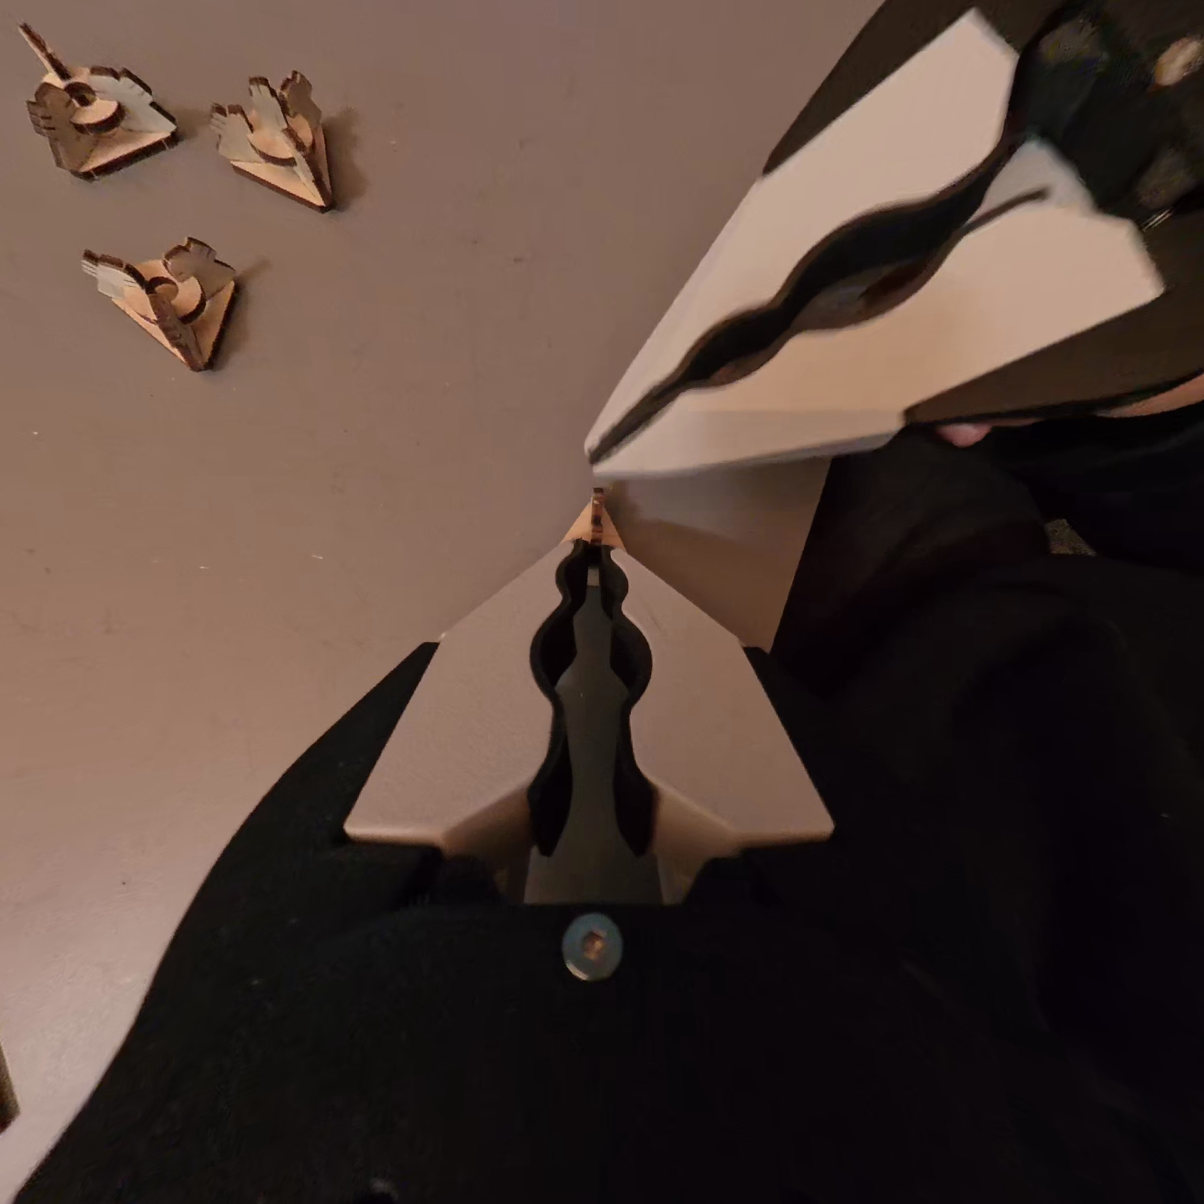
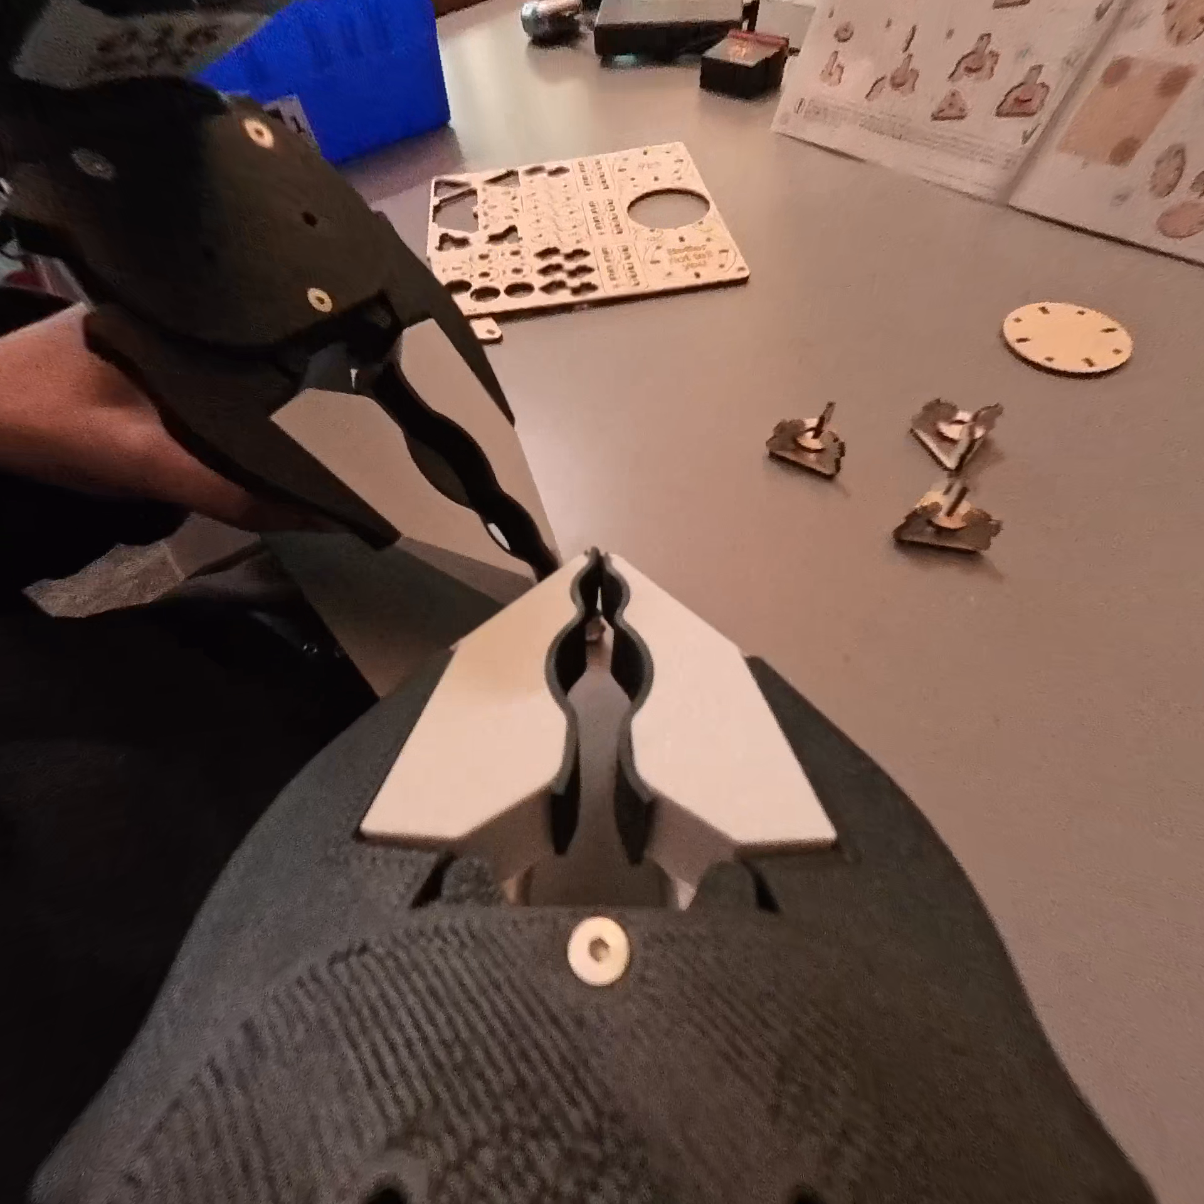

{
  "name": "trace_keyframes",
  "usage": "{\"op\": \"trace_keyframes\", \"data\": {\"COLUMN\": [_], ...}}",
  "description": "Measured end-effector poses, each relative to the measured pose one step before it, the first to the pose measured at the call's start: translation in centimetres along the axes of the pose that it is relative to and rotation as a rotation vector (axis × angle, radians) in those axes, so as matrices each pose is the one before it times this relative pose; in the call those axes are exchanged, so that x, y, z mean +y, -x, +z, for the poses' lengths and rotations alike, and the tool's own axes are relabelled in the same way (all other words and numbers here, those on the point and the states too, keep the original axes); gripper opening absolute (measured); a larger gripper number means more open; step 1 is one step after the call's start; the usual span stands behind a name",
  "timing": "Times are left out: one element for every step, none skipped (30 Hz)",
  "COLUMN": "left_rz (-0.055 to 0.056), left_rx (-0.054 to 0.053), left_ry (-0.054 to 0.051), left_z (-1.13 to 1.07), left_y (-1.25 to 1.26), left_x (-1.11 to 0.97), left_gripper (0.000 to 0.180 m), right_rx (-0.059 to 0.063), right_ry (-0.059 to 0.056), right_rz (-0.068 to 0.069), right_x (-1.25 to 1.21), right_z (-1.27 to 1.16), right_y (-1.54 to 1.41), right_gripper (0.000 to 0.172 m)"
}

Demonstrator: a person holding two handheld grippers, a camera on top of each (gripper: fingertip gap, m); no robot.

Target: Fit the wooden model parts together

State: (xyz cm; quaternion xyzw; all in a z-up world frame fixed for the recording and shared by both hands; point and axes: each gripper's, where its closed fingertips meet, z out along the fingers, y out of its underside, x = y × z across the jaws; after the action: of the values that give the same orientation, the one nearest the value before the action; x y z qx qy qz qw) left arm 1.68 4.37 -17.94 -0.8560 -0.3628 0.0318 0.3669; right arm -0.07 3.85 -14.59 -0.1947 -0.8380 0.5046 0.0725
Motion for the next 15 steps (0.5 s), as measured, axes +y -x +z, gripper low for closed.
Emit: {"op": "trace_keyframes", "data": {"left_rz": [-0.0018, -0.0017, -0.0016, -0.0003, -0.0003, -0.0003, -0.0007, -0.0014, -0.0019, -0.0015, -0.0005, 0.0009, 0.0017, 0.0014, 0.0006], "left_rx": [0.0012, -0.0006, 0.0016, -0.0001, -0.0002, 0.0007, 0.0019, 0.0023, 0.0019, 0.0008, 0.0003, -0.0016, -0.0022, -0.0022, -0.0009], "left_ry": [-0.0002, 0.0009, -0.0005, -0.0014, -0.0009, -0.0007, 0.0006, 0.0002, -0.0008, -0.0003, 0.0005, 0.0008, 0.0004, -0.0001, -0.0002], "left_z": [0.000, 0.002, -0.002, 0.002, -0.002, 0.002, 0.007, -0.003, 0.001, 0.003, -0.001, -0.007, 0.000, 0.002, 0.004], "left_y": [0.015, 0.020, -0.006, 0.006, 0.008, 0.002, -0.001, 0.001, -0.003, 0.008, 0.000, -0.001, 0.008, -0.003, 0.003], "left_x": [0.000, 0.011, -0.009, 0.002, 0.009, -0.012, 0.001, 0.005, -0.003, -0.001, 0.001, 0.007, 0.014, -0.004, -0.002], "left_gripper": [0.003, 0.003, 0.003, 0.003, 0.003, 0.003, 0.003, 0.003, 0.003, 0.003, 0.003, 0.003, 0.003, 0.003, 0.003], "right_rx": [-0.0069, -0.0053, -0.0052, 0.0099, 0.0222, 0.0101, -0.0069, -0.0082, -0.0039, -0.0011, -0.0025, -0.0005, 0.0147, 0.0183, 0.0081], "right_ry": [0.0463, 0.0206, -0.0051, -0.0051, -0.0276, -0.0393, -0.0239, 0.0062, 0.0448, 0.0408, 0.0027, -0.0093, -0.0241, -0.0340, -0.0242], "right_rz": [0.0037, 0.0100, 0.0104, -0.0020, -0.0184, -0.0170, -0.0076, -0.0034, -0.0031, 0.0028, 0.0138, 0.0097, -0.0085, -0.0173, -0.0124], "right_x": [0.931, 0.501, -0.064, -0.168, -0.543, -0.763, -0.549, 0.025, 0.828, 0.893, 0.234, -0.106, -0.420, -0.652, -0.550], "right_z": [0.556, 0.358, -0.084, -0.224, -0.381, -0.451, -0.263, 0.046, 0.429, 0.573, 0.250, -0.104, -0.282, -0.365, -0.275], "right_y": [0.068, -0.025, -0.036, -0.148, -0.189, 0.033, 0.258, 0.216, 0.082, -0.038, -0.070, -0.065, -0.150, -0.114, 0.034], "right_gripper": [0.000, 0.000, 0.000, 0.000, 0.000, 0.000, 0.000, 0.000, 0.000, 0.000, 0.000, 0.000, 0.000, 0.000, 0.000]}}
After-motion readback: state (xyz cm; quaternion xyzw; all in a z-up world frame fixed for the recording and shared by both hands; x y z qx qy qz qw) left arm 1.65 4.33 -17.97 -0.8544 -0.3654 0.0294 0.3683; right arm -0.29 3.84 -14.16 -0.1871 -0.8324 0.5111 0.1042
